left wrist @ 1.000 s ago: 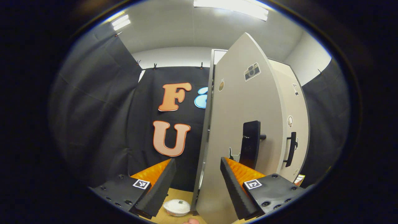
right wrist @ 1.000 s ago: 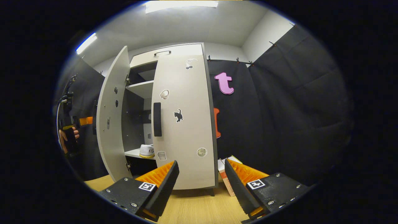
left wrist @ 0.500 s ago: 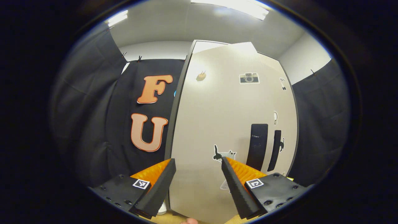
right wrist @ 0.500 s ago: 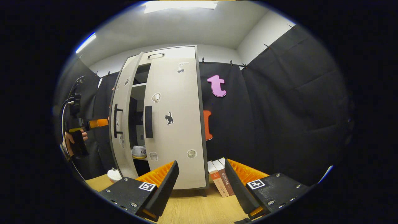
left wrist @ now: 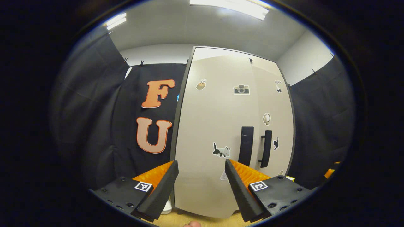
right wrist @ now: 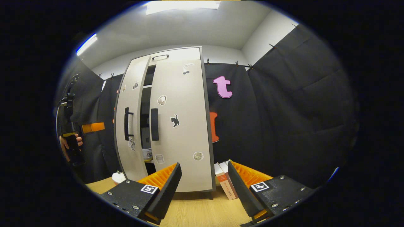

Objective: Grab one shoe with the right hand and put it into the shoe cabinet, grab the other shoe with the left hand and put it into the shoe cabinet; then close the right door with the right hand and the left door with the left hand.

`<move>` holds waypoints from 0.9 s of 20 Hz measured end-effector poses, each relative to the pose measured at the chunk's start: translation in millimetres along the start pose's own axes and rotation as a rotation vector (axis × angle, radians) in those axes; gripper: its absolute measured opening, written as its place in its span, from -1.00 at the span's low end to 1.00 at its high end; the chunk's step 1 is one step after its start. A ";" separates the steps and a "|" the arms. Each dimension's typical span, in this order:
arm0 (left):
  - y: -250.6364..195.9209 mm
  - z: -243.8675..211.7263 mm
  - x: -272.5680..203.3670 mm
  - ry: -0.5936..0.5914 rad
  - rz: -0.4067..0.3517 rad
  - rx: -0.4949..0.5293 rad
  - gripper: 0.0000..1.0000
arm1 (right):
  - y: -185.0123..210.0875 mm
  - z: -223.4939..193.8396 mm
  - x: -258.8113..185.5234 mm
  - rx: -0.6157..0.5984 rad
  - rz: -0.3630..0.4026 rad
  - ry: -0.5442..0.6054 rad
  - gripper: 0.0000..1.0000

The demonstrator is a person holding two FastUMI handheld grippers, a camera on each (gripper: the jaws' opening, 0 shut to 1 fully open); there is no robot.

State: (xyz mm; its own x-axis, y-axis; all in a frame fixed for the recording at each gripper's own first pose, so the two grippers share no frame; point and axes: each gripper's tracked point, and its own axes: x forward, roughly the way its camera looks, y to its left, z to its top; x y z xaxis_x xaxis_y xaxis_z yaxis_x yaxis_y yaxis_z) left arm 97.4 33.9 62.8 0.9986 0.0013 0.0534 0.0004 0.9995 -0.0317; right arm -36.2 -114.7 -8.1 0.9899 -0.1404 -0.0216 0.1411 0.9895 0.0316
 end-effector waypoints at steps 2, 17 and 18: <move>-4.5 -14.1 -22.8 0.010 0.007 0.012 0.93 | 5.7 -1.9 -0.4 -0.001 0.014 0.002 0.82; 5.3 -103.6 -118.1 0.094 0.106 -0.039 0.94 | 34.0 -34.1 -5.1 0.018 0.068 0.061 0.82; 10.6 -103.9 -118.3 0.093 0.118 -0.013 0.94 | 33.7 -34.1 -4.2 0.014 0.068 0.060 0.82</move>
State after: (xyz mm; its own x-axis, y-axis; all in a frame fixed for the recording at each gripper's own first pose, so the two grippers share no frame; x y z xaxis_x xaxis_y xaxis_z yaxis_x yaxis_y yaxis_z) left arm -15.2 41.1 -47.6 0.9924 0.1152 -0.0439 -0.1172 0.9921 -0.0450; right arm -36.2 -79.6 -41.1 0.9944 -0.0701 -0.0790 0.0742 0.9960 0.0494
